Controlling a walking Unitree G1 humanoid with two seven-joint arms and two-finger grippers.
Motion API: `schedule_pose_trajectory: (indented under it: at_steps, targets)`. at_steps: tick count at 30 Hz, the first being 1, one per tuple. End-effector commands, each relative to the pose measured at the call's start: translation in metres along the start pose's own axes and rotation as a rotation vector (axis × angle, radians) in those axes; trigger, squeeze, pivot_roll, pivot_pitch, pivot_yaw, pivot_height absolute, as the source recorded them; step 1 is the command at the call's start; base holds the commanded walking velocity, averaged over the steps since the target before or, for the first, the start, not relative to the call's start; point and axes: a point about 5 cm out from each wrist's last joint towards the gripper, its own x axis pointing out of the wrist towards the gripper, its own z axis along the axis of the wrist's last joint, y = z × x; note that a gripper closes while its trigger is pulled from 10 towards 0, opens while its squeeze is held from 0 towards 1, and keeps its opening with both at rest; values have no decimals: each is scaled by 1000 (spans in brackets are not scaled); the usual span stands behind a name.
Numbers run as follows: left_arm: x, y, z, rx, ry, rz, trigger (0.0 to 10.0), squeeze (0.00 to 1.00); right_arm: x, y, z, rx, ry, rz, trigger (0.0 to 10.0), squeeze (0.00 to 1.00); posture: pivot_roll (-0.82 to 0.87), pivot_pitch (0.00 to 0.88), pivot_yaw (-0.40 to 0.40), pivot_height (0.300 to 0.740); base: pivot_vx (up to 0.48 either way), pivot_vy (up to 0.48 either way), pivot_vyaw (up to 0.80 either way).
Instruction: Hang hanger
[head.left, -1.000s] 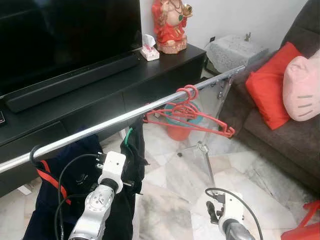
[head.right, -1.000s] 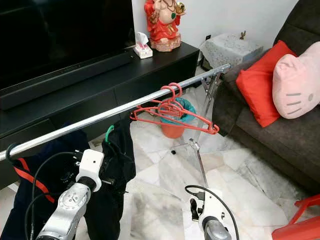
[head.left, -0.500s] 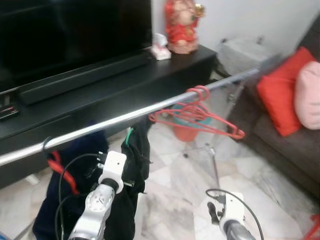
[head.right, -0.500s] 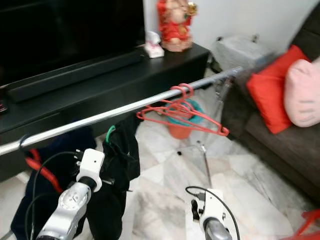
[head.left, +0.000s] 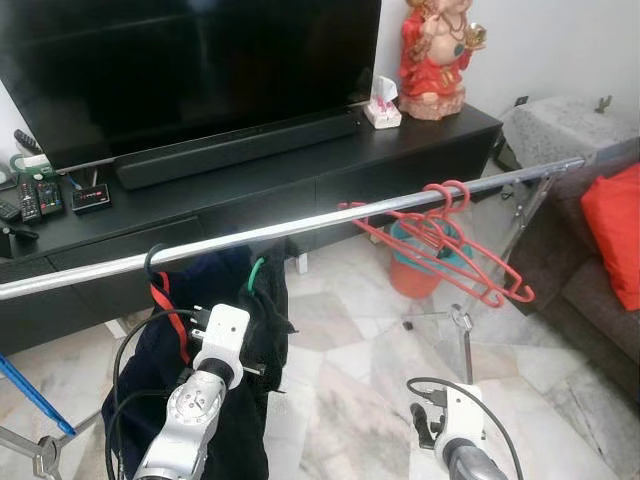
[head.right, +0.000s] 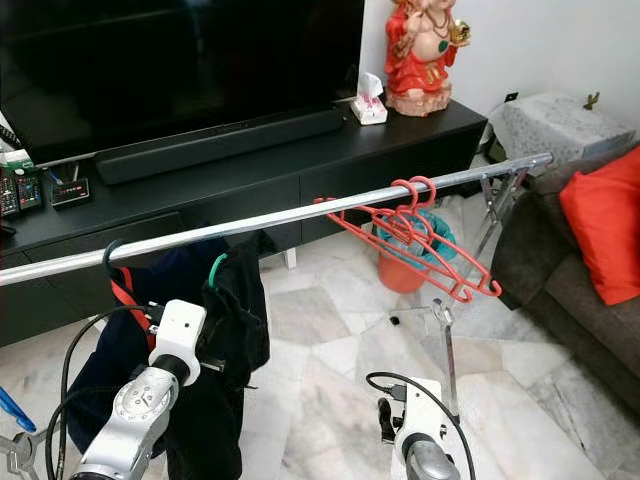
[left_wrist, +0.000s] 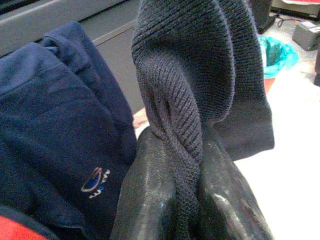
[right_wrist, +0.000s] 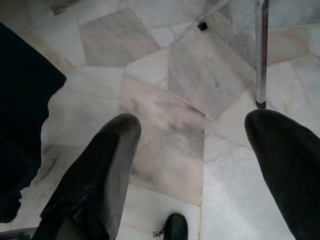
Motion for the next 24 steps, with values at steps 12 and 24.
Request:
schedule_pose_trajectory:
  at_steps: [12, 24]
  targets:
    - [2, -2, 5, 14, -17, -17, 10000, 0, 0, -2, 1, -12, -2, -5, 10000, 0, -11, 0, -5, 740, -172, 0, 0]
    - [2, -2, 5, 13, -18, -18, 10000, 0, 0, -2, 1, -12, -3, -5, 10000, 0, -10, 0, -4, 740, -270, 0, 0]
